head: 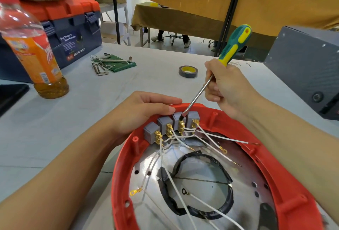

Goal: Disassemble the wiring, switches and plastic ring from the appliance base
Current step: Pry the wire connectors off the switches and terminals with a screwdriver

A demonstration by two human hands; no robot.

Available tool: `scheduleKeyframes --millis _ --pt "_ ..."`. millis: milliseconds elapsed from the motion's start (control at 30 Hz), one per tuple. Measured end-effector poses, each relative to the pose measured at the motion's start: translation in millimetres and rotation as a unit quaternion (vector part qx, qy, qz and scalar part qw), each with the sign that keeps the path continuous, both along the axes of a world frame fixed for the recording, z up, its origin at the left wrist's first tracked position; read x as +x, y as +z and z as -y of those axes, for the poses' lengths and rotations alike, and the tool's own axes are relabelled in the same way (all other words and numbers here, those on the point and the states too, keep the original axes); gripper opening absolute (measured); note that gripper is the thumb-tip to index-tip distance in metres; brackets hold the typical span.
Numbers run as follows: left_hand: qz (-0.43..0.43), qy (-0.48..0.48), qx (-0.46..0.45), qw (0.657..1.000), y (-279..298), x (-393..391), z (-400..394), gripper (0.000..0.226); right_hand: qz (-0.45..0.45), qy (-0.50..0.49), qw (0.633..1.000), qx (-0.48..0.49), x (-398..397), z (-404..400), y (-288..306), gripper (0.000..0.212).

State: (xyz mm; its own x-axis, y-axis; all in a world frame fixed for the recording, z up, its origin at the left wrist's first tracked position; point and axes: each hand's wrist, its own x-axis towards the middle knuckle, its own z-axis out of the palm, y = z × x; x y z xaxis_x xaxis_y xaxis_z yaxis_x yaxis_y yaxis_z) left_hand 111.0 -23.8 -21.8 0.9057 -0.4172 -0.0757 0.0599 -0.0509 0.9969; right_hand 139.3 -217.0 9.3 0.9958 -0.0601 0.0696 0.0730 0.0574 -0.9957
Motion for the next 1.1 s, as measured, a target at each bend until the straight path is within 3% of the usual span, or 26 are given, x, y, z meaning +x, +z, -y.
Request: scheduleKeyframes --millis 433,1100 --pt "-0.002 -0.003 0.001 1.0 -0.3 0.5 -0.6 0.027 -0.082 0.01 0.997 0.004 2.6 1.5 -1.9 0.026" --pt "0.009 -0.007 0.009 1.0 -1.2 1.0 -1.5 0.027 0.064 -0.038 0.997 0.006 -10.5 0.5 2.7 0.029"
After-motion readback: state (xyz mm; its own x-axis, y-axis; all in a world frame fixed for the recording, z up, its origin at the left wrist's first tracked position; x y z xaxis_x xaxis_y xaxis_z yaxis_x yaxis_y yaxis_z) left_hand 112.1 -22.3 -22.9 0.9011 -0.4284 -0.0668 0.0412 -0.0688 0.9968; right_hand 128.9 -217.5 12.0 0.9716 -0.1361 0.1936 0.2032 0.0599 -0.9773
